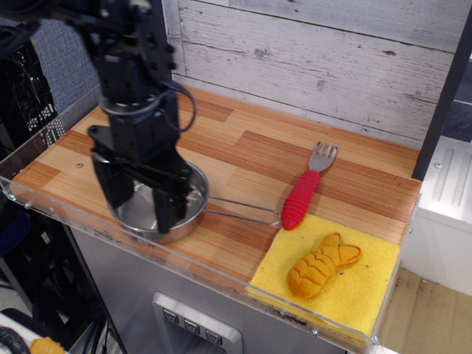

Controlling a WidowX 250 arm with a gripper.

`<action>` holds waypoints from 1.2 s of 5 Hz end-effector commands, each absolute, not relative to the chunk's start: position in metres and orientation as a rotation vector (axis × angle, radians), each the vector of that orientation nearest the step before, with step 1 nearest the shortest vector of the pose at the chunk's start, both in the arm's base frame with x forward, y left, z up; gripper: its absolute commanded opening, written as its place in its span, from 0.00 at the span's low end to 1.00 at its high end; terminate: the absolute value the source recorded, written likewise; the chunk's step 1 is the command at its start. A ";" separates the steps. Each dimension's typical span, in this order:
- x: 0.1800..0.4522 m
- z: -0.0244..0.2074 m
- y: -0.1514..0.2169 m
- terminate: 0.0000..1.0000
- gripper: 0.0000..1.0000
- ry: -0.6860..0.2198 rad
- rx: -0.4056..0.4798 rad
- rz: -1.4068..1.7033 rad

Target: Move the pot left side of the table

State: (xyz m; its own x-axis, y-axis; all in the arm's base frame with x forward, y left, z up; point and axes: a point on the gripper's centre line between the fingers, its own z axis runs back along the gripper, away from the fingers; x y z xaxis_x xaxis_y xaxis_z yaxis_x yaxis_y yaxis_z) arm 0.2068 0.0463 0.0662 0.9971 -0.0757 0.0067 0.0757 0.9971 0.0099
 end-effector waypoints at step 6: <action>0.237 0.031 0.039 0.00 1.00 -0.029 0.047 -0.074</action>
State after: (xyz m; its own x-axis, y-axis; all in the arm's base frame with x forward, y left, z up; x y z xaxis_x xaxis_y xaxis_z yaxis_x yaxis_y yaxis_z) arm 0.2314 0.0385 0.0244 0.9975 -0.0709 0.0015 0.0708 0.9966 0.0410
